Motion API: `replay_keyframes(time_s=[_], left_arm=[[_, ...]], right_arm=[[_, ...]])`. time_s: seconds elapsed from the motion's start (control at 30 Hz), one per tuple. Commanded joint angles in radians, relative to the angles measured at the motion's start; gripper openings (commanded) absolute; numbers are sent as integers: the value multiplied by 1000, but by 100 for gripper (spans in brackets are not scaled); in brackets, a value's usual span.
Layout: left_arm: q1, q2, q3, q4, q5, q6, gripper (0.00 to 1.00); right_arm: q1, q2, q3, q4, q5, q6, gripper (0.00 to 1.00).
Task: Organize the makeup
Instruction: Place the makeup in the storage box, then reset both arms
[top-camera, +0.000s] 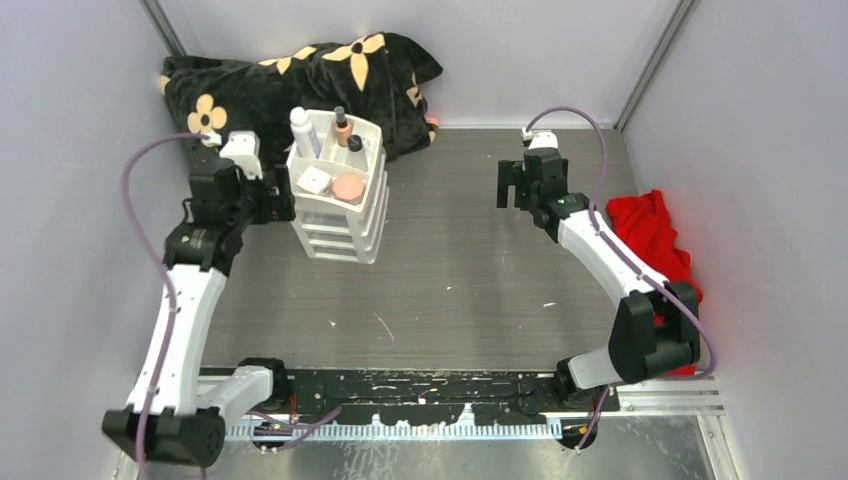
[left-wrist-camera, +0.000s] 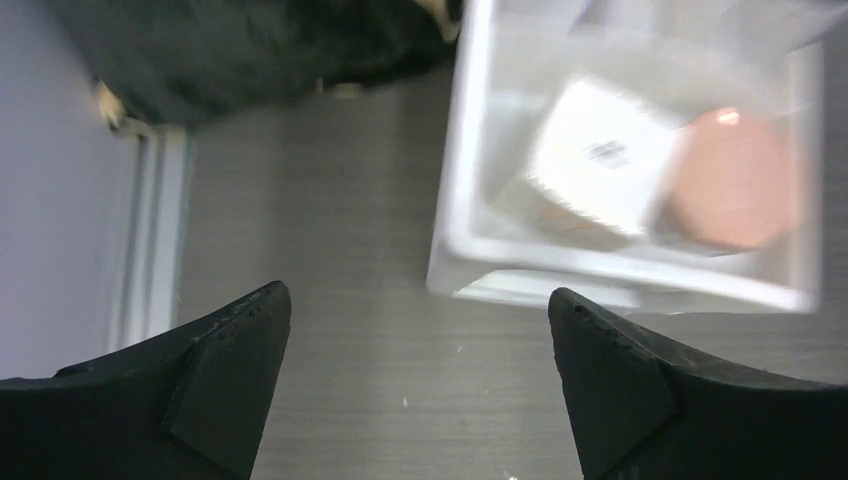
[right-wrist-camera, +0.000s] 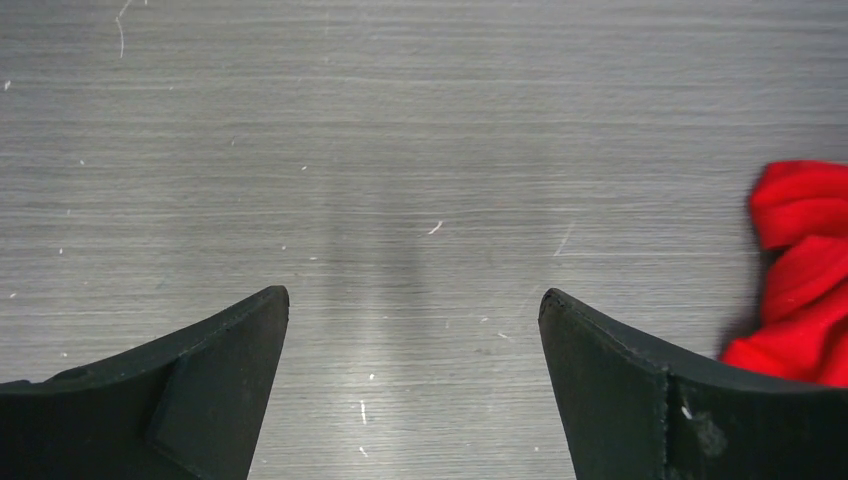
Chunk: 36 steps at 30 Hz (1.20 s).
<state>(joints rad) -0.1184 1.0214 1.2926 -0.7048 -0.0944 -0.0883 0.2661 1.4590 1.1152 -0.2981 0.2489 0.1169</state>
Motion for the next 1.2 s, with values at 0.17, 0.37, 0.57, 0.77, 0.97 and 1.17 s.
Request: replay_keyframes(time_s=[0.17,0.37,0.57,0.77,0.97,1.17], left_arm=[[250,4,-497,486,234,17,100],[257,142,-636,858,286,-20,100],[255,326,-785,1172,250,-58,100],[255,396,-854,1379,230,-59,100],[252,459,-876,1484,356,-29,100],[236,481,-900,1560,453,27,100]], right_arm=[[-24,-189,-176,302,68,-105,100],[-32,-136,-188,298,53,-100,100],[-34,-156,-243,352,39,-111,100],[-36,-154,-255,373,32,-111,100],[-36,-133,-257,379,24,-107,100],[-36,-121,-291,431,15,-85,100]])
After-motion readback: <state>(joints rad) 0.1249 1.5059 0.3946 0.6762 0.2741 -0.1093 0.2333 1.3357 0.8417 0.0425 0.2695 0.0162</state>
